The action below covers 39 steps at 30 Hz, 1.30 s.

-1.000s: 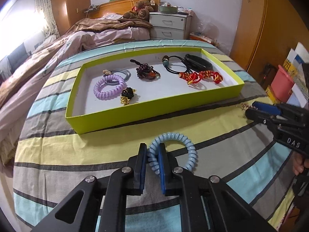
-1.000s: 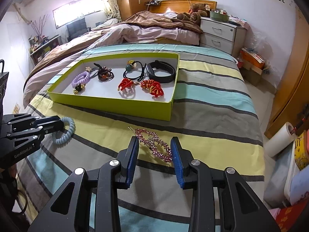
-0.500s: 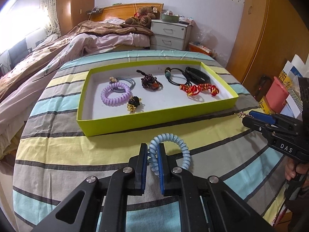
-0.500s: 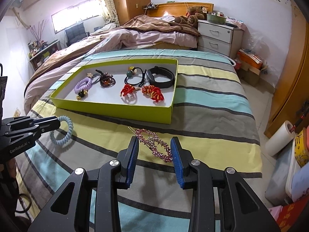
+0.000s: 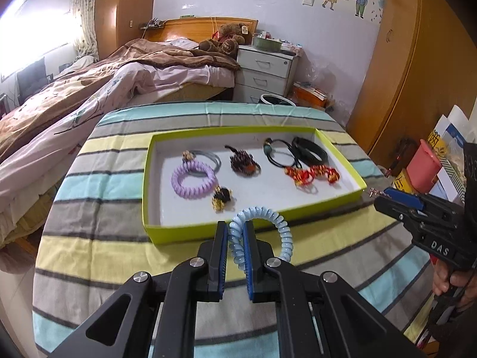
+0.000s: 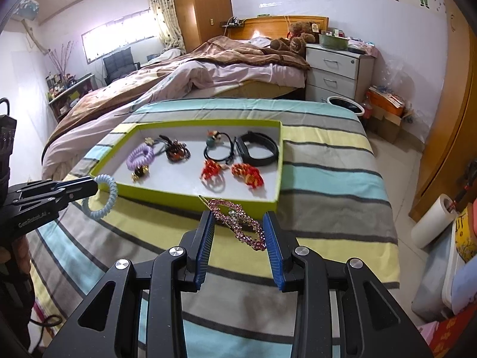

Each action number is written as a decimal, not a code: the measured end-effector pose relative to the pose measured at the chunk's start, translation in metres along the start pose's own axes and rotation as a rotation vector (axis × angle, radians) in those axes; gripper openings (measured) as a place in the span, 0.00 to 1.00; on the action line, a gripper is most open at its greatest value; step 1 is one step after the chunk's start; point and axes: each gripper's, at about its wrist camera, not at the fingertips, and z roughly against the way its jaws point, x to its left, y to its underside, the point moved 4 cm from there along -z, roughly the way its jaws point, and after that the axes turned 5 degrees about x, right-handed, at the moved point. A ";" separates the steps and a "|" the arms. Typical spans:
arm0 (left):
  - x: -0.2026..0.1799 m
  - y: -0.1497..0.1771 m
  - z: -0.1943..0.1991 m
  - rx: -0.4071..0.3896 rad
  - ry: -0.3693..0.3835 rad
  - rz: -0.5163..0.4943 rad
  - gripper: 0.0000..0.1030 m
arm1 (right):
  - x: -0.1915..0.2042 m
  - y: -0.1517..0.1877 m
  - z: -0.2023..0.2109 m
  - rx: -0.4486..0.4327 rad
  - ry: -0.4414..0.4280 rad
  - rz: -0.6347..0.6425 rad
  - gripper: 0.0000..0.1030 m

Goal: Organize jewelry
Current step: 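Carry the blue coil and pink bracelet into the box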

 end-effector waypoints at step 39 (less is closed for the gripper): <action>0.064 -0.034 -0.065 0.091 -0.042 0.103 0.10 | 0.049 -0.052 -0.099 0.104 0.008 0.114 0.35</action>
